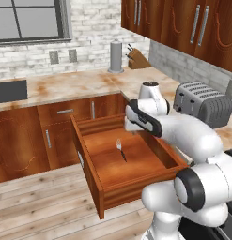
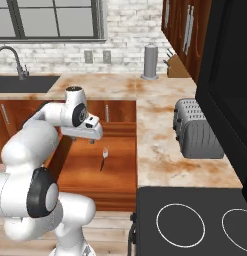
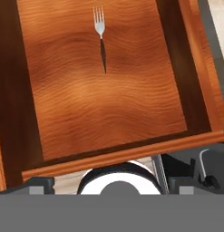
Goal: Organize the utensils by type. Pick up the wooden spoons from the counter and place them in the open cabinet. Then pick up the metallic utensils from the counter and place them in the open drawer.
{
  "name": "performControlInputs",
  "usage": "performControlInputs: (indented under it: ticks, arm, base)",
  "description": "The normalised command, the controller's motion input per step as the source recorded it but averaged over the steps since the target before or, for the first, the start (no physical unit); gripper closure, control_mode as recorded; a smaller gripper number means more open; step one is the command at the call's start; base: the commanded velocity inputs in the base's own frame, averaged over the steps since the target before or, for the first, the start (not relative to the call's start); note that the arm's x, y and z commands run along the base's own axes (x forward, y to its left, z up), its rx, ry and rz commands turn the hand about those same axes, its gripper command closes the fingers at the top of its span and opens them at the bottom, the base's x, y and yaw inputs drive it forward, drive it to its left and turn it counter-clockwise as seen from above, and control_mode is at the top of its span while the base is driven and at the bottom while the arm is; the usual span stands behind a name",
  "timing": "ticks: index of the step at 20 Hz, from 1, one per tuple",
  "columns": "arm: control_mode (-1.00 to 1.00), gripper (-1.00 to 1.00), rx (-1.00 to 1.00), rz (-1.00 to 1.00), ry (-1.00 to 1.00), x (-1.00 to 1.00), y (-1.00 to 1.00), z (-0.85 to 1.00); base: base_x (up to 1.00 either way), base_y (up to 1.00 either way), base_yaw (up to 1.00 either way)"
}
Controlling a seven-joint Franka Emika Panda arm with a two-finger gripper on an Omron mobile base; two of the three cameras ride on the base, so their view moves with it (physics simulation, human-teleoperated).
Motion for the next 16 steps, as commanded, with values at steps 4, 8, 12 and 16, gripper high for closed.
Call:
performControlInputs:
  ticks: [4,8,12,16]
  arm:
    - [-1.0,-1.0,0.0,-0.09,-0.05,-0.99,-0.01,0.25]
    - [-1.0,-1.0,0.0,-0.08,-0.04,-0.95,-0.03,0.29]
    - [-1.0,-1.0,0.0,-0.08,-0.02,-0.9,-0.03,0.28]
    - [-1.0,-1.0,0.0,-0.05,-0.02,-0.77,-0.01,0.37]
  base:
    - [0.0,0.0,0.0]
    - [0.0,0.0,0.0]
    - [0.0,0.0,0.0]
    - [0.0,0.0,0.0]
